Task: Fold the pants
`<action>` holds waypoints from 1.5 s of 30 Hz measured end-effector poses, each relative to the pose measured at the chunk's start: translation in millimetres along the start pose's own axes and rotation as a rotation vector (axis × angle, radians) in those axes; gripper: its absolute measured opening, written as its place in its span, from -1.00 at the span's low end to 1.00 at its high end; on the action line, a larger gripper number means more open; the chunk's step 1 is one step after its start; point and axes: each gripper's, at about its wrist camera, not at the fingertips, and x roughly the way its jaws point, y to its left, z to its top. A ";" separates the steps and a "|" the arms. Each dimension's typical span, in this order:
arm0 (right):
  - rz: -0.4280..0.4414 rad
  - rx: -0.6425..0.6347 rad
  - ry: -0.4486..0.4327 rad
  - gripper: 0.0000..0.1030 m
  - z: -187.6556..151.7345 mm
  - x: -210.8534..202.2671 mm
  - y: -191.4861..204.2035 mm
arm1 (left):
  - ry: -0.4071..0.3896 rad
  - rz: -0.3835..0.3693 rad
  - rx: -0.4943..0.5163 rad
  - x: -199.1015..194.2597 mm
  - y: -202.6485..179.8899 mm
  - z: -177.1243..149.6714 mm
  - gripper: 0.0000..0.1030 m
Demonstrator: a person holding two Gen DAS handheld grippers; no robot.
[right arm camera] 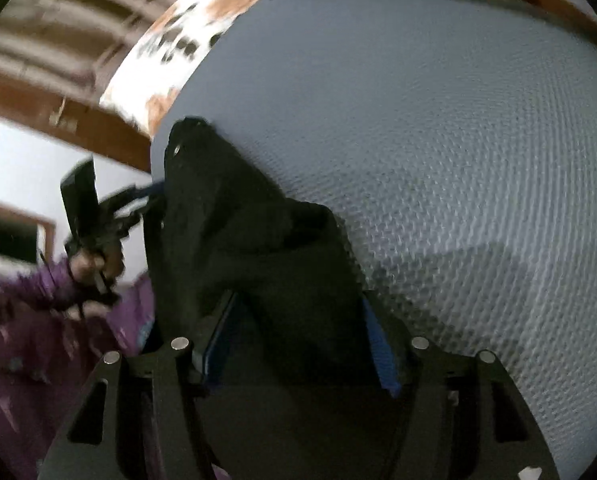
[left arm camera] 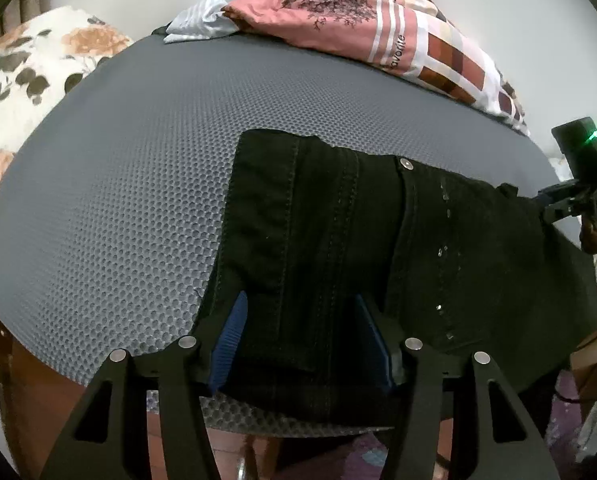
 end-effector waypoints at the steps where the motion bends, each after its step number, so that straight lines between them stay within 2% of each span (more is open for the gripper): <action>1: 0.012 -0.005 -0.002 0.15 3.1 -0.8 0.2 | 0.000 -0.006 -0.010 0.0 1.0 0.2 0.10; 2: 0.026 -0.008 -0.001 0.15 4.2 -3.2 0.4 | 0.001 -0.011 -0.017 0.1 1.8 0.7 0.10; 4: -0.013 -0.045 -0.012 0.15 4.0 -9.3 6.3 | 0.003 -0.013 -0.028 0.4 2.6 1.6 0.10; 7: -0.001 -0.058 -0.017 0.15 5.1 -13.0 5.6 | 0.007 -0.010 -0.021 2.4 -1.5 3.1 0.23; 10: 0.013 -0.053 0.043 0.15 7.4 -2.4 -0.5 | 0.012 0.003 0.004 4.8 -7.9 4.2 0.37; 15: 0.171 -0.121 0.098 0.19 4.5 -2.1 17.1 | 0.009 0.013 0.028 6.6 -13.6 2.8 0.48; 17: 0.193 -0.134 0.091 0.19 3.2 -5.2 23.0 | 0.005 0.015 0.032 7.1 -14.9 2.4 0.51; 18: 0.185 -0.134 0.085 0.19 3.6 -6.3 23.7 | 0.005 0.017 0.036 7.4 -15.7 2.3 0.53; 22: 0.043 -0.118 0.011 0.18 12.4 -22.0 14.9 | 0.003 0.029 0.051 8.3 -18.4 1.7 0.55; 26: 0.078 -0.106 -0.053 0.18 16.1 -37.0 14.2 | 0.000 0.026 0.045 8.2 -18.7 1.6 0.56; 32: 0.108 -0.128 0.030 0.18 21.8 -2.6 24.2 | -0.004 0.042 0.065 10.8 -23.4 0.9 0.64; 34: 0.084 -0.133 0.083 0.19 24.1 15.7 25.4 | -0.006 0.043 0.065 10.8 -23.4 0.9 0.65; 36: 0.128 -0.126 0.122 0.25 24.8 26.3 28.5 | -0.008 0.039 0.065 10.8 -22.2 1.2 0.65; 39: 0.260 -0.147 0.085 0.25 24.6 17.3 38.0 | -0.013 0.040 0.068 10.9 -22.3 0.8 0.66; 40: 0.273 -0.149 0.066 0.25 25.0 13.6 39.0 | -0.014 0.041 0.071 11.2 -23.0 0.8 0.68; 41: 0.273 -0.140 0.051 0.24 26.4 11.0 36.3 | -0.015 0.042 0.074 11.7 -23.6 0.3 0.70; 45: 0.151 -0.096 0.088 0.22 27.4 27.7 26.4 | -0.015 0.051 0.085 12.8 -26.6 -0.4 0.74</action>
